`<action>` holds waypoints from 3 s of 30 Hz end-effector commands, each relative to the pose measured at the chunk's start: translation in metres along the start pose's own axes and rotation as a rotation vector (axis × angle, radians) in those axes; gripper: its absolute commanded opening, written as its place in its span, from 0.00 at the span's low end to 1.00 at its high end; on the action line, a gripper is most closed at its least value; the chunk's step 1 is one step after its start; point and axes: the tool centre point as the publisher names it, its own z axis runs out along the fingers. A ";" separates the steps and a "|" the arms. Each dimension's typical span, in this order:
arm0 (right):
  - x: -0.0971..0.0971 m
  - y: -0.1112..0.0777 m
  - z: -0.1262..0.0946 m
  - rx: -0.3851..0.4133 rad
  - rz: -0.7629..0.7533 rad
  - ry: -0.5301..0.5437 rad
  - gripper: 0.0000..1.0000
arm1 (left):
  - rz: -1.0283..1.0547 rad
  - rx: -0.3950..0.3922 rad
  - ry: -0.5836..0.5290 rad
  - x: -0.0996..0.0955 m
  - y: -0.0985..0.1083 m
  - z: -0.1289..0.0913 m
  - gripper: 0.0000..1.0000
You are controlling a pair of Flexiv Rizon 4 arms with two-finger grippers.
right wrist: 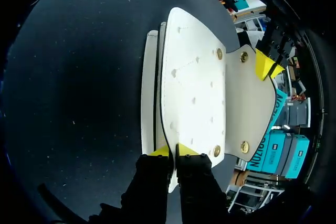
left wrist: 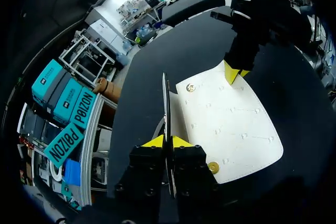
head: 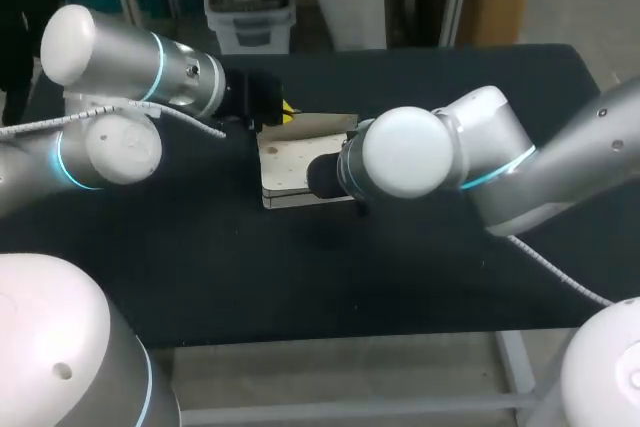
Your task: Pick up the bag, open it, inspect its contents, close it, and place it on the opposite side
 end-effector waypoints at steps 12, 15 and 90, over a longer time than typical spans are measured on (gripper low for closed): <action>0.002 -0.001 0.001 0.002 0.001 -0.005 0.00 | 0.014 -0.055 0.081 0.006 0.003 0.016 0.40; 0.002 -0.001 0.001 0.002 0.001 -0.005 0.00 | 0.027 -0.054 0.055 0.012 0.001 0.015 0.45; -0.023 -0.005 -0.067 -0.096 -0.008 -0.047 1.00 | -0.139 -0.136 0.120 -0.026 -0.002 0.010 0.00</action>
